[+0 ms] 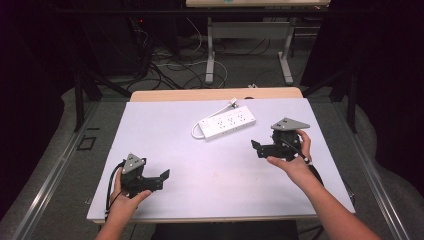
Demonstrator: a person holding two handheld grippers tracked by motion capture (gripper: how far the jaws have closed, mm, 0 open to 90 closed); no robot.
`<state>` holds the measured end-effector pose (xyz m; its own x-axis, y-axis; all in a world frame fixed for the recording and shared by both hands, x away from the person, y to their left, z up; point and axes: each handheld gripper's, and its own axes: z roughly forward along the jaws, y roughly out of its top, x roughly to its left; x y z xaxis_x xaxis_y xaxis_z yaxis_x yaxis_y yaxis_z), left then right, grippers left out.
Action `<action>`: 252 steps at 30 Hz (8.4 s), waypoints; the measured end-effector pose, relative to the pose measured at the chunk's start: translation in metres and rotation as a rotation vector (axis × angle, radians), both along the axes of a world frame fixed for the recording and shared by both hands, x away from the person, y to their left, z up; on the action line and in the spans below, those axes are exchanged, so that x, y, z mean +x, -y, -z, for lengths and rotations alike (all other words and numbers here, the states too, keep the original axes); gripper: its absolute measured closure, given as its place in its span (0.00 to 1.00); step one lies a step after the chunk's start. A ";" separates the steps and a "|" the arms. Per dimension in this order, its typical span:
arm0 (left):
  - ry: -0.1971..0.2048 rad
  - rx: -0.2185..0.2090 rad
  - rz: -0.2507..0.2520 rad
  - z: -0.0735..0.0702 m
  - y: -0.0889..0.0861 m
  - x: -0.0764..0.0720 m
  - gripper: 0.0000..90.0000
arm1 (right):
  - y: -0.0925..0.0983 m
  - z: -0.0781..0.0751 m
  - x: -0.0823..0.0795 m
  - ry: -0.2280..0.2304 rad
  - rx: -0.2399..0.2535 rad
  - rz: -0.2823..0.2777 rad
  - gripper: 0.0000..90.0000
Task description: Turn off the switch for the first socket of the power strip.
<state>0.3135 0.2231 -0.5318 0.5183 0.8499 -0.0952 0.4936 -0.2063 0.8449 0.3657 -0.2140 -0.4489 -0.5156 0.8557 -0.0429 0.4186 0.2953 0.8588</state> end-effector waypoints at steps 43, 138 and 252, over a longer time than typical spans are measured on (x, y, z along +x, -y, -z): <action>-0.004 0.019 0.004 0.000 -0.001 0.000 0.01 | -0.083 -0.054 0.078 -0.136 -0.113 -0.111 0.18; 0.006 0.035 0.011 0.001 -0.004 0.000 0.01 | -0.132 0.021 0.204 -0.345 -0.087 0.065 0.96; 0.001 0.038 0.018 0.004 -0.004 0.001 0.01 | -0.140 0.053 0.207 -0.383 -0.079 0.058 0.89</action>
<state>0.3147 0.2267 -0.5354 0.5338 0.8433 -0.0623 0.4885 -0.2474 0.8368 0.5731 -0.0744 -0.5017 -0.4578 0.8858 0.0764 0.7225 0.3206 0.6126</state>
